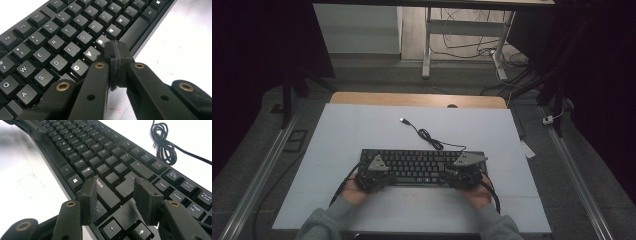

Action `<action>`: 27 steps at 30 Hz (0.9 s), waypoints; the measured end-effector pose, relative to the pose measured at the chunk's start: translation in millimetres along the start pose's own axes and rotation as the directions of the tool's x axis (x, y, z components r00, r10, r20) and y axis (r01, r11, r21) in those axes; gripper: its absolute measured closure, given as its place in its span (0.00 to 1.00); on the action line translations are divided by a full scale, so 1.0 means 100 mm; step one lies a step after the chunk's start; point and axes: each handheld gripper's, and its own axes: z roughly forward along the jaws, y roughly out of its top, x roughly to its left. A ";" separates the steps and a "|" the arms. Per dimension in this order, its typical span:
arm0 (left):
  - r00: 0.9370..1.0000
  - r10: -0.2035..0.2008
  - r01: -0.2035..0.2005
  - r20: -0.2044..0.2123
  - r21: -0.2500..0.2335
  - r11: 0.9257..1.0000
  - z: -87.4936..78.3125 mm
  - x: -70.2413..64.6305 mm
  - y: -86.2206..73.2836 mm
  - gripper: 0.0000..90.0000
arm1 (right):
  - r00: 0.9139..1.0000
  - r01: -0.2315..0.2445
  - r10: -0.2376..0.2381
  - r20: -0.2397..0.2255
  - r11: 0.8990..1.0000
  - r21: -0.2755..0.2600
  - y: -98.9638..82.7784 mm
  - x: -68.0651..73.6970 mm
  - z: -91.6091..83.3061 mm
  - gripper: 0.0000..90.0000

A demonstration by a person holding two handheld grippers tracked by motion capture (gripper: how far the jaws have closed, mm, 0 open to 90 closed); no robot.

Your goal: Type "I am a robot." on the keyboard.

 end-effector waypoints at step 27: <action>0.997 -0.070 0.067 -0.021 -0.111 0.992 -0.20 0.12 0.00 0.94 | 1.000 0.006 -0.006 0.004 1.000 0.002 0.00 0.00 0.00 0.59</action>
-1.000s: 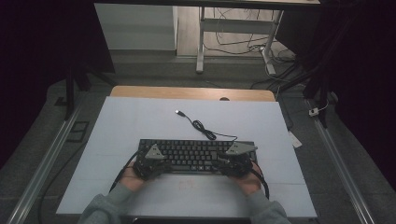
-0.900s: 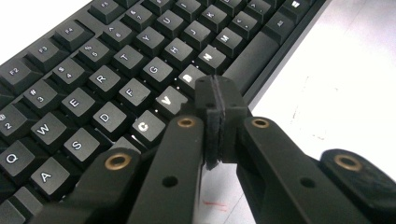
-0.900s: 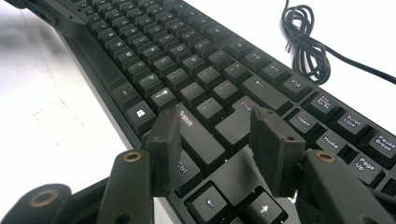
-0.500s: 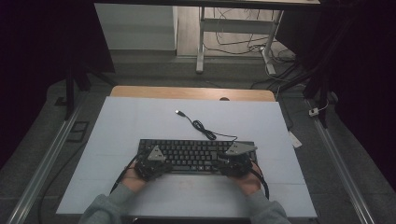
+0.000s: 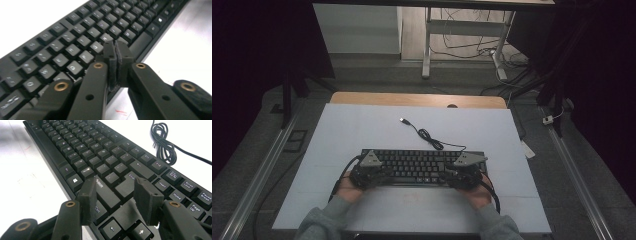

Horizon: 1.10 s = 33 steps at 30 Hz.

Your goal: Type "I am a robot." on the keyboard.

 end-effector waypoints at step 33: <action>0.978 -0.166 0.163 -0.124 -0.037 0.986 -0.18 0.38 -0.11 0.50 | 1.000 0.002 -0.002 0.004 1.000 0.012 -0.01 -0.01 0.02 0.58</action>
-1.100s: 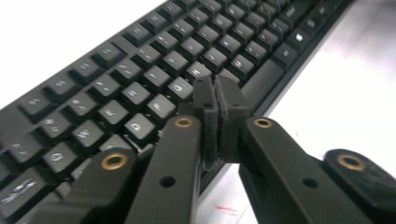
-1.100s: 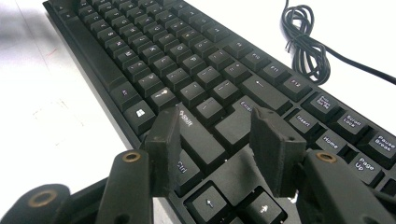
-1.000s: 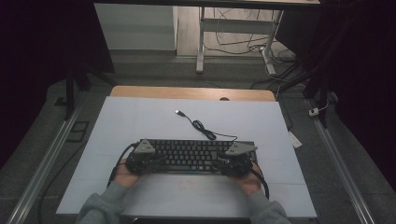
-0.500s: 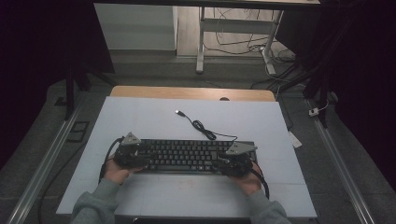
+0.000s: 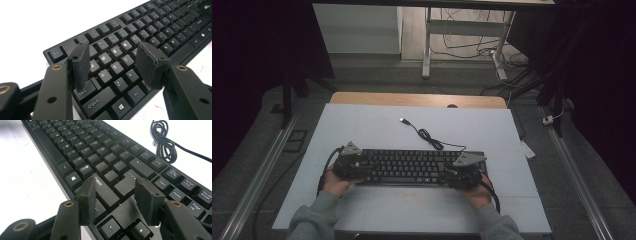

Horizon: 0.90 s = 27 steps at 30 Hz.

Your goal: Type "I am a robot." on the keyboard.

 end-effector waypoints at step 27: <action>0.999 0.041 -0.040 -0.020 0.043 0.998 0.06 0.04 -0.05 0.87 | 1.000 0.008 -0.008 0.002 1.000 0.025 -0.01 0.01 0.03 0.58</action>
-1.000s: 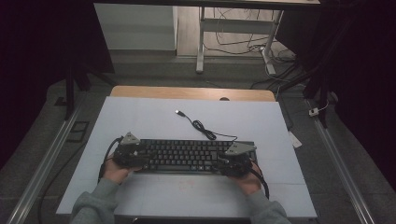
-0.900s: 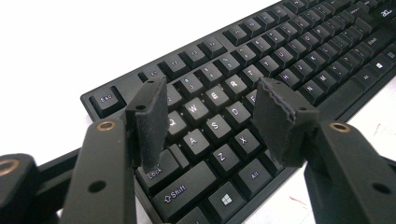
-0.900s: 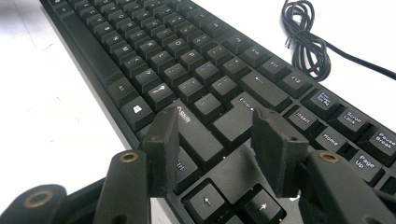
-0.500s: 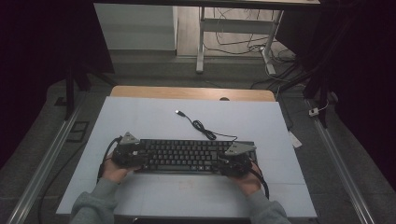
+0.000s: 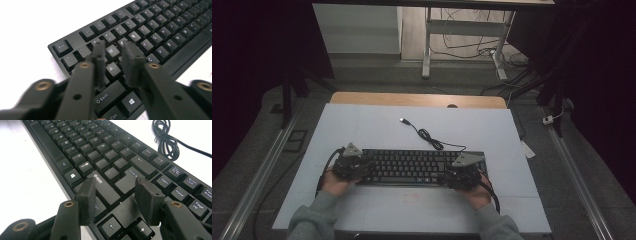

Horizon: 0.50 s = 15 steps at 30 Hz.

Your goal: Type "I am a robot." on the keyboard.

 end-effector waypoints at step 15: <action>1.000 0.031 -0.031 0.002 0.051 0.998 0.08 -0.02 -0.02 0.99 | 1.000 0.002 -0.002 0.000 1.000 0.007 0.00 0.00 0.01 0.57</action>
